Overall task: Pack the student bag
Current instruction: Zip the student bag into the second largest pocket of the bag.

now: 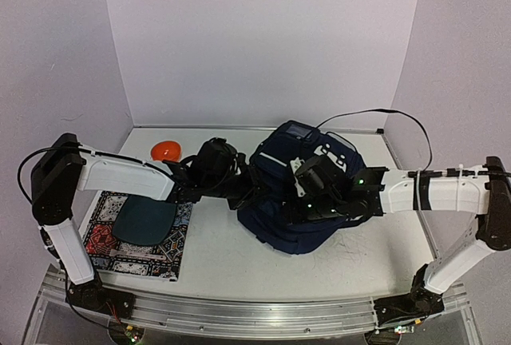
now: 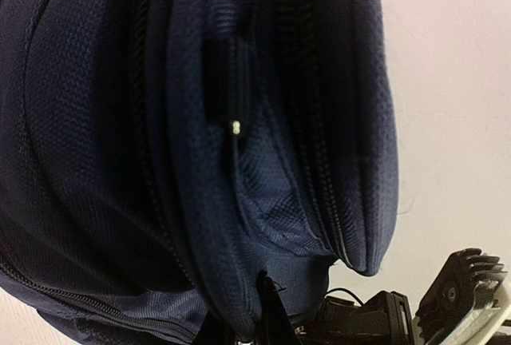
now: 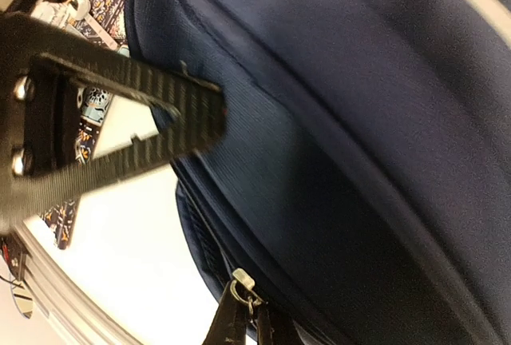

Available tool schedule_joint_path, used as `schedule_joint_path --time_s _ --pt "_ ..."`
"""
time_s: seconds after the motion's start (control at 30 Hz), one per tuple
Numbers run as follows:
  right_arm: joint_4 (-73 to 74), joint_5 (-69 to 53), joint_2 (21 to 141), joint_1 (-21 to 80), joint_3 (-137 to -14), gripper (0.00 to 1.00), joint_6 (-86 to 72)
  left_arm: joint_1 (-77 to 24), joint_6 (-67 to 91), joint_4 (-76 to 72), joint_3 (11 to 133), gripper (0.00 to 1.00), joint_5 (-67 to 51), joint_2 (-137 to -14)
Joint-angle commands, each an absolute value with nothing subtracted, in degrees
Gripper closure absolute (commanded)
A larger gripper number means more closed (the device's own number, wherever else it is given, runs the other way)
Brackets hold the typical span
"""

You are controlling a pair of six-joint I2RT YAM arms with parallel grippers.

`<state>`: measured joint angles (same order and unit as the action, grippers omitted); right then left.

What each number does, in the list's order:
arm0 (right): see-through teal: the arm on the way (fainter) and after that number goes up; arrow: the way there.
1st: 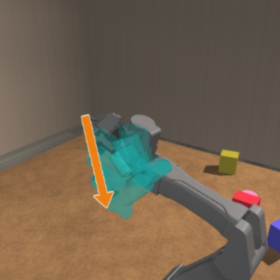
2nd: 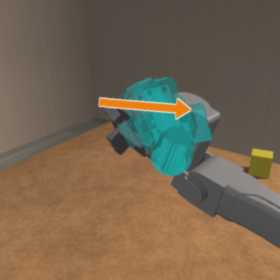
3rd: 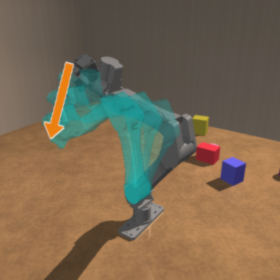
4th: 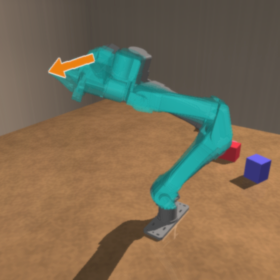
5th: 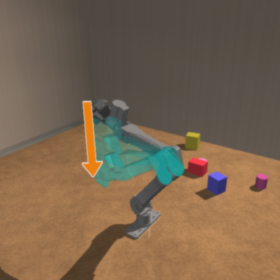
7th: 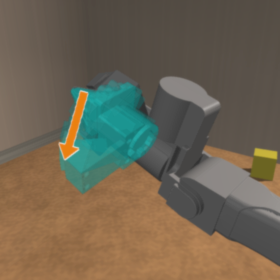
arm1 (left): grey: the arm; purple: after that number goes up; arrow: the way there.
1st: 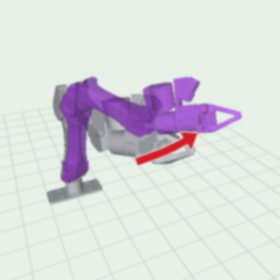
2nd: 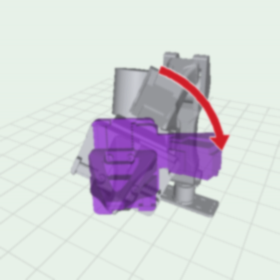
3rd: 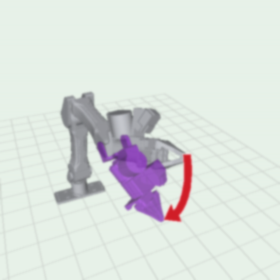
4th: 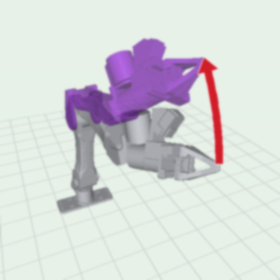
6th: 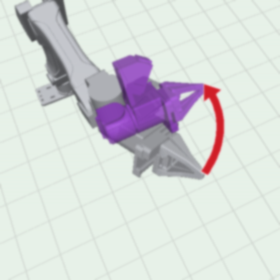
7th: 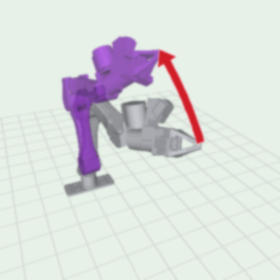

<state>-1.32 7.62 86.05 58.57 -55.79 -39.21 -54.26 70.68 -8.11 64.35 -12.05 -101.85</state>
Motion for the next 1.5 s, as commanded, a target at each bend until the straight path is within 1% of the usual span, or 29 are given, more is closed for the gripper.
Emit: schedule_joint_path --time_s 0.0,0.23,0.5,0.73,1.03,1.17,1.27,1.33,1.47 --pt "5.0 9.3 79.7 58.6 -52.6 1.00 -37.6 -49.3 66.4 -7.2 61.1 1.00 -7.8 -97.5" --pt "12.5 9.6 73.1 55.1 -47.6 1.00 -36.5 -41.5 58.1 0.0 62.3 1.00 -9.7 -95.4" --pt "15.2 10.4 67.7 43.9 -42.7 1.00 -34.6 -39.0 47.7 9.9 67.2 1.00 -15.4 -95.3" --pt "13.3 12.1 70.6 35.0 -44.8 1.00 -28.6 -38.9 43.6 14.4 65.7 1.00 -21.3 -92.2" --pt "9.4 10.5 76.0 22.7 -48.5 1.00 -23.1 -38.6 40.5 17.1 62.2 1.00 -22.0 -89.0" --pt "8.9 10.2 77.6 20.8 -50.2 1.00 -21.3 -38.6 39.7 17.1 61.6 1.00 -23.2 -89.5" --pt "8.4 6.9 77.9 20.7 -51.5 0.99 -19.7 -38.6 39.5 17.1 62.3 1.00 -24.0 -89.7" --pt "7.8 4.2 76.7 20.7 -51.7 0.94 -19.1 -38.6 39.5 17.1 63.2 0.94 -23.0 -89.2" --pt "7.3 1.5 72.7 20.7 -51.5 0.76 -18.0 -38.4 39.7 17.1 65.5 0.74 -19.5 -87.9"
